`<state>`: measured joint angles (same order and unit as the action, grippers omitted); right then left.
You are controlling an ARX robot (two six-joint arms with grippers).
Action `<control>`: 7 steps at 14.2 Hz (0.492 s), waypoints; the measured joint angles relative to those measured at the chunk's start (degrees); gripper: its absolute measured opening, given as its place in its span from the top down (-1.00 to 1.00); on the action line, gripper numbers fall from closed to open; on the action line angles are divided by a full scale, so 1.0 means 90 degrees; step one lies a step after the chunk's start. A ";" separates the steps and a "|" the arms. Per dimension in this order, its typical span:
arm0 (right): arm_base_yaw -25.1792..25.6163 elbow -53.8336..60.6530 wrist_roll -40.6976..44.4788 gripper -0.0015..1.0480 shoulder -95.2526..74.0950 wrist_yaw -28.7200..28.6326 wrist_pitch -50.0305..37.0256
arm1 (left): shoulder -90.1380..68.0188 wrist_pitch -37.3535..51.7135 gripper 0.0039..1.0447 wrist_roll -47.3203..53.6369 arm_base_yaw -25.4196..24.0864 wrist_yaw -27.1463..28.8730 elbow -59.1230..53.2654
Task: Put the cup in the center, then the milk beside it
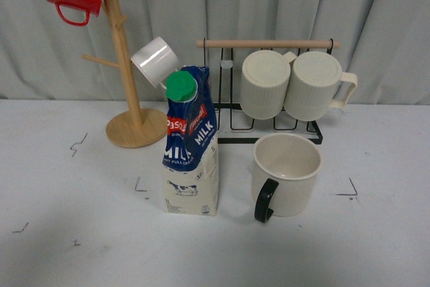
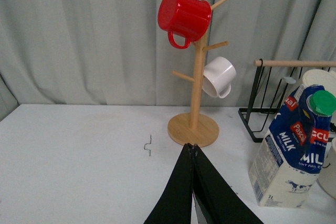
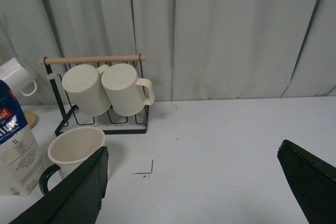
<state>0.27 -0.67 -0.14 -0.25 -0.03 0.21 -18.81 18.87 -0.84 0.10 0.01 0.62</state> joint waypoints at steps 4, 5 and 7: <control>0.0000 0.0000 0.0000 -0.87 0.0000 0.0000 0.0000 | 0.0595 -0.0588 0.97 0.0000 0.0000 0.0000 0.0000; 0.0000 0.0000 0.0000 -0.87 0.0000 0.0000 0.0000 | 0.0697 -0.0685 0.97 0.0000 0.0000 0.0000 0.0000; 0.0000 0.0000 0.0000 -0.87 0.0000 0.0000 0.0000 | 0.0937 -0.0945 0.97 0.0000 0.0000 0.0000 0.0000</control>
<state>0.27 -0.67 -0.14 -0.25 -0.03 0.21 -10.37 10.37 -0.84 0.10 0.01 0.62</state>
